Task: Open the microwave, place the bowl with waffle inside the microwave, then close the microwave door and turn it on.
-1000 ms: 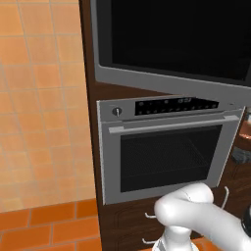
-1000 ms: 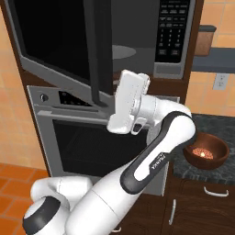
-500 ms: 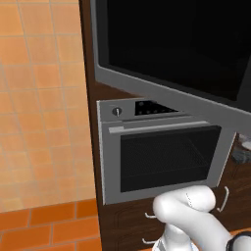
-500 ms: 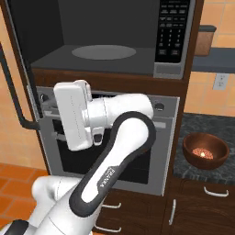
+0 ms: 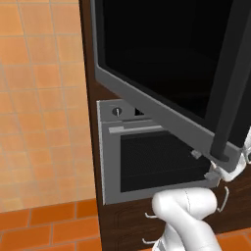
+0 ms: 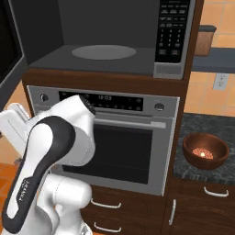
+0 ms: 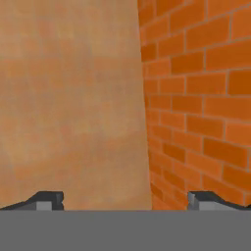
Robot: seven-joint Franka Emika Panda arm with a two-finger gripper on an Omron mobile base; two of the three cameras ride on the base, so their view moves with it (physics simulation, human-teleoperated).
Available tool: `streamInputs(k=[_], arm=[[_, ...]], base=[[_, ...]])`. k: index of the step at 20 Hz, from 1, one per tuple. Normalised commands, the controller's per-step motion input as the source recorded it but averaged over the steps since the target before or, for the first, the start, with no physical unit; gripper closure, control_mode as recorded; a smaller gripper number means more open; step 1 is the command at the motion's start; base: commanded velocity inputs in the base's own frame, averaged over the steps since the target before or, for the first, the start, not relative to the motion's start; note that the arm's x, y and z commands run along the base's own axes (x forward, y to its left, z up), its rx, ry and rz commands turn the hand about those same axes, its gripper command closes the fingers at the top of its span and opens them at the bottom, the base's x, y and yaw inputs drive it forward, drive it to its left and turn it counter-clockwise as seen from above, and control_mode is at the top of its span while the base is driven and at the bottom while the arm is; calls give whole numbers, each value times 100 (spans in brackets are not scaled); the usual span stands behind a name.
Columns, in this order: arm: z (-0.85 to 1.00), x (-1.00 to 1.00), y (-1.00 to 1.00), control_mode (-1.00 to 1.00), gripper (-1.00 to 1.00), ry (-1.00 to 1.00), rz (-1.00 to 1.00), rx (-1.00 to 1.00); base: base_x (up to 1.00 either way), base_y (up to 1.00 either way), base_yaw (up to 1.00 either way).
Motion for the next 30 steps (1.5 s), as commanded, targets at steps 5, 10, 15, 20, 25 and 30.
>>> streamInputs(k=[5, 10, 15, 20, 25, 30], arm=[[-20, 45, 71, -100, -100, 4, -42, -29], [-63, 20, -83, -100, -100, 3, -47, -4], [-61, 9, -100, -100, -100, 0, -43, 0], [-14, 68, -100, -100, -100, 4, -37, 0], [0, 98, -100, -100, -100, 5, -31, 0], [0, 54, -100, -100, -100, 1, -29, 0]], base=[[0, 0, 0], [0, 0, 0], [0, 0, 0], [0, 0, 0], [0, 0, 0], [0, 0, 0]])
